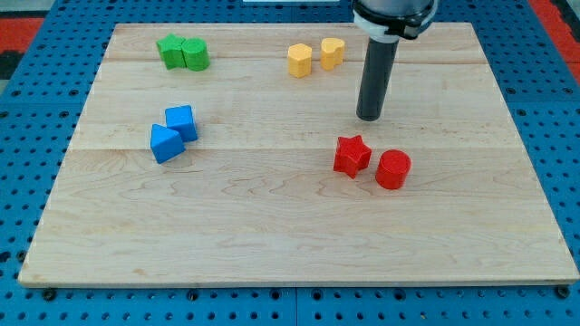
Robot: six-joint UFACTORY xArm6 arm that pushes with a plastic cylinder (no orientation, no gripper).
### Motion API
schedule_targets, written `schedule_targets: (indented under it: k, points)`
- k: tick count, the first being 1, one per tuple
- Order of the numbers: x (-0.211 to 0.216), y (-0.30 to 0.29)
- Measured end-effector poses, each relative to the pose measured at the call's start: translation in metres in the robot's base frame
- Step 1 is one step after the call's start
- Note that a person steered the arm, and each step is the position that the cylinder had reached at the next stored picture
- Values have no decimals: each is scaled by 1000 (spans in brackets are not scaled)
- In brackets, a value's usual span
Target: Slide the green circle along with green star a bit up
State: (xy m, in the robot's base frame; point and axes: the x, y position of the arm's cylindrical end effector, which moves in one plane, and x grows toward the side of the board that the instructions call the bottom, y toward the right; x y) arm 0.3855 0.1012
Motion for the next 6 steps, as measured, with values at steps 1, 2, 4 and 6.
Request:
schedule_targets:
  k: [1,2,4,6]
  points:
    - [0,-3]
    - [-14,-50]
    - [-24,-82]
    - [-40,-163]
